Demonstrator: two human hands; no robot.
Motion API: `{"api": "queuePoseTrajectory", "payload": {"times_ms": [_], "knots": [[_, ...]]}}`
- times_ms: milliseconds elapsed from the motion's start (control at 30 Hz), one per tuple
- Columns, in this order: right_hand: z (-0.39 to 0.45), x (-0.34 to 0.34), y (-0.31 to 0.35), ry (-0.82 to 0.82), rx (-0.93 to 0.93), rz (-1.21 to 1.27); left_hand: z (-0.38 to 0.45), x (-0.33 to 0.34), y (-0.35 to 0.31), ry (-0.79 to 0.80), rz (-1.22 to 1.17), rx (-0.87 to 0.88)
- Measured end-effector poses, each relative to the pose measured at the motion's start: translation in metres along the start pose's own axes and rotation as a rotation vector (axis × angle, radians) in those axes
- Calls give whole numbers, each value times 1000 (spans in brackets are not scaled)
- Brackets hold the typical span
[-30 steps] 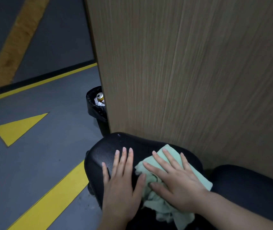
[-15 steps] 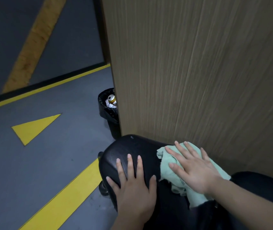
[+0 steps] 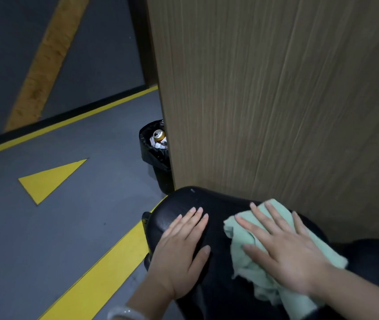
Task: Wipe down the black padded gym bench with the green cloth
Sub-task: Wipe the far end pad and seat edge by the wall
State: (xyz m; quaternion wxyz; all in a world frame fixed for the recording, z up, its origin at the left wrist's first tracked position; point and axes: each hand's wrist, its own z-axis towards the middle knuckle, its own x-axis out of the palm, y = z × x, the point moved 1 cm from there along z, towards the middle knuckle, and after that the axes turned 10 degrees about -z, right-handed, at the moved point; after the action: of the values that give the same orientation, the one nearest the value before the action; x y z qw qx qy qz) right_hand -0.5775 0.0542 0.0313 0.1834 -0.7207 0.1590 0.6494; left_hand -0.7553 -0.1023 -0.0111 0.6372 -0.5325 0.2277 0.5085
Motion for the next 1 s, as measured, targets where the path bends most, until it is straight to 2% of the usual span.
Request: {"api": "queuePoseTrajectory", "payload": {"times_ms": [100,200,333,400,467,600,700,833,1000], "knots": [[39,-6,3,90,-16,2,1,2,3,-40,-9,36],[48,-7,8,95,7,-1,0,3,3,-42,-30,24],[13,-4,16,75,57,7,1,3,3,-49,-34,21],[-18,1,26,-3,91,-43,0,3,3,-42,-38,21],[-46,9,34,30,136,21,0,2,2,-39,-38,11],[-57,12,28,76,72,15,0,2,2,-50,-24,23],[-26,5,8,-38,42,7,0,2,3,-66,-30,24],[16,-1,-4,85,198,55,0,3,3,-81,-29,33],[10,-3,13,84,318,44,0,3,3,-74,-37,29]]}}
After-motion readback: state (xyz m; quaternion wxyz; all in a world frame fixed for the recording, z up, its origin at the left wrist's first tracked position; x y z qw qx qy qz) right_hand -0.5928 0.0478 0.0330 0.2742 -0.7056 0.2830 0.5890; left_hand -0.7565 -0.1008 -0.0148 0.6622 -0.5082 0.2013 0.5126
